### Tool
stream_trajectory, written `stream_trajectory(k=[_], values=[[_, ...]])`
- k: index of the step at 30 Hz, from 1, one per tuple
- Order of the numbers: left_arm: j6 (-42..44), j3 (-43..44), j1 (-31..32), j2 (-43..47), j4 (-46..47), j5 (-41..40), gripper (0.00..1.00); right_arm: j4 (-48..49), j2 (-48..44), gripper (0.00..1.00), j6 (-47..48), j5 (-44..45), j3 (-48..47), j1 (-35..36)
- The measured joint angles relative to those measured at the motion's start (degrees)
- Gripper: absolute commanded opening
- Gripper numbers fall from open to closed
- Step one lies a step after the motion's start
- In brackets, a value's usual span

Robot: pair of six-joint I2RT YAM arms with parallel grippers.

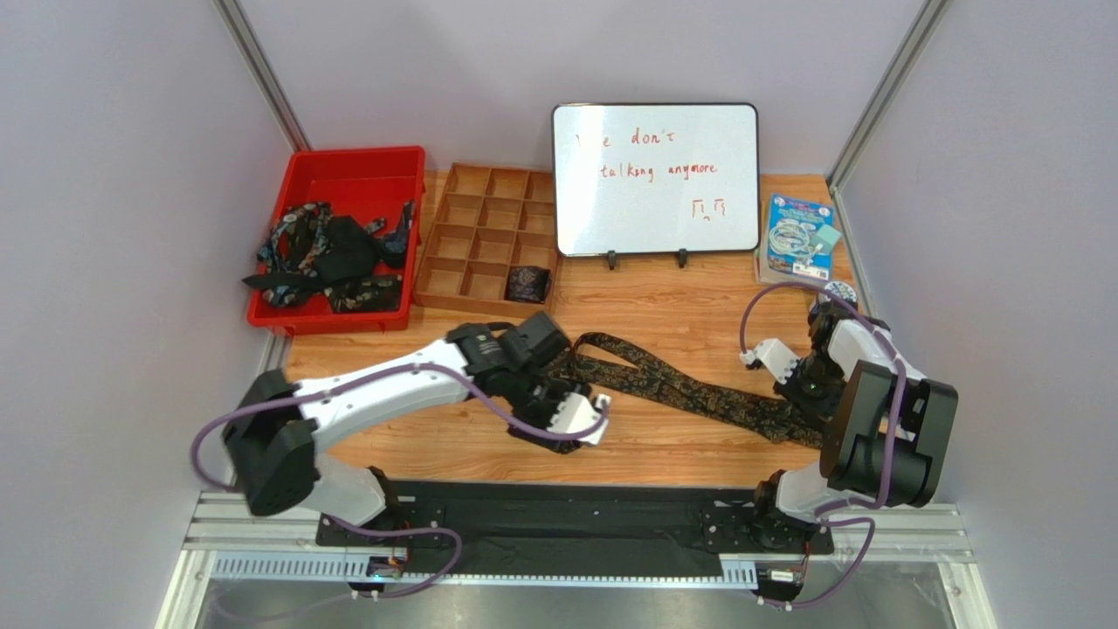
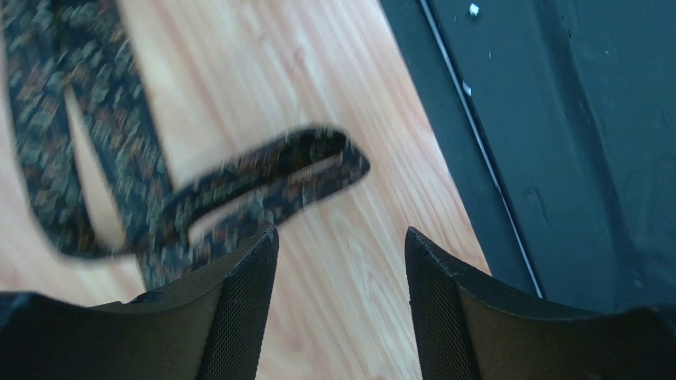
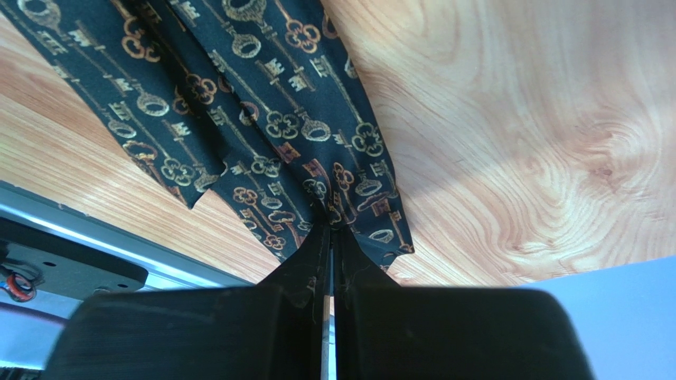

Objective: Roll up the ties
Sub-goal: Flatten out the tie at the center of the board.

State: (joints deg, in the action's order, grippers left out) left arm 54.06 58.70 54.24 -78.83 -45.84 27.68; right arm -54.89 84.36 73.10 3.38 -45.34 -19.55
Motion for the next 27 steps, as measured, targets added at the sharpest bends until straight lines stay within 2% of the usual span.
stream_trajectory(k=[3, 6, 9, 13, 15, 16, 19, 23, 27], values=[[0.13, 3.67, 4.79, -9.29, 2.38, -1.46, 0.65, -1.01, 0.22, 0.0, -0.68, -0.39, -0.94, 0.0], [0.92, 6.25, 7.39, -14.82, 3.52, -2.64, 0.61, -1.88, 0.26, 0.0, -1.22, -0.46, -1.22, 0.02], [2.89, 7.34, 8.68, -18.45, 3.78, -3.74, 0.51, -2.54, 0.26, 0.0, -1.49, -0.5, -1.22, 0.02], [4.74, 6.14, 8.87, -21.27, 3.96, -6.14, 0.24, -2.75, 0.26, 0.0, -1.44, -0.46, -1.22, 0.02], [5.75, 4.07, 8.52, -21.33, 3.67, -7.13, 0.16, -2.69, 0.26, 0.0, -1.25, -0.44, -1.22, 0.02], [6.03, 3.37, 8.44, -21.16, 3.3, -7.39, 0.09, -2.67, 0.26, 0.0, -1.16, -0.42, -1.22, 0.02], [6.32, 2.32, 7.96, -19.82, 1.84, -7.45, 0.01, -2.43, 0.26, 0.0, -0.74, -0.35, -1.22, 0.02], [4.85, 2.91, 5.62, -14.32, -0.52, -6.03, 0.0, -1.86, 0.26, 0.0, -0.02, -0.15, -1.22, -0.04], [2.67, 4.63, -1.68, -5.27, -3.39, -2.51, 0.0, -1.4, 0.28, 0.0, 1.53, 0.2, -1.22, -0.79]])
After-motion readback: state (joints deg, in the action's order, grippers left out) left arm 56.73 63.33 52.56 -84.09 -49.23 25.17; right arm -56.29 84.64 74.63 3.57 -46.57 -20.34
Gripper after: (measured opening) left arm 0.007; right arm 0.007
